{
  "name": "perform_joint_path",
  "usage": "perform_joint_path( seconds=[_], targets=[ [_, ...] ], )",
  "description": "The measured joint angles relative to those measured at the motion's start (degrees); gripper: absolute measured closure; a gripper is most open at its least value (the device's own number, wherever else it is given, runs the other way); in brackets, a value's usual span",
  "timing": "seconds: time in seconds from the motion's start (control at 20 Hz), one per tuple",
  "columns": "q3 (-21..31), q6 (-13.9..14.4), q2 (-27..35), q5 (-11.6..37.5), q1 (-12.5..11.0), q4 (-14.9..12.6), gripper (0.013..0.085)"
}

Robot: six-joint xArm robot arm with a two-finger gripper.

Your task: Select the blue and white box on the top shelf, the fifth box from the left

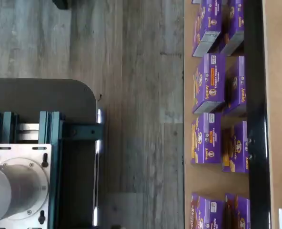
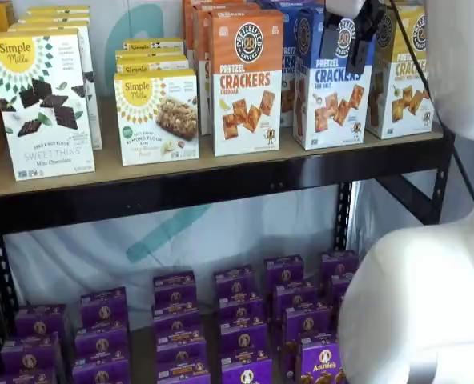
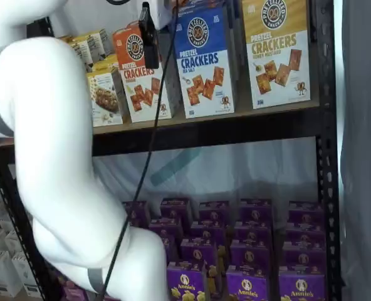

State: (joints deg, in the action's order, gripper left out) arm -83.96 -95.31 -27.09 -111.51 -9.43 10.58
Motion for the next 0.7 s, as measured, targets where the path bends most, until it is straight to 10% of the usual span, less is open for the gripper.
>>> perform_joint_path(
  seconds=[0.3,0.7],
  targets=[
    [-1.6,0.6,1.4,-1.5,2.1,-4.2,0.0130],
    [-3.6,1.3,2.6,-2.6,1.3,-0.3,0.0130]
  ],
)
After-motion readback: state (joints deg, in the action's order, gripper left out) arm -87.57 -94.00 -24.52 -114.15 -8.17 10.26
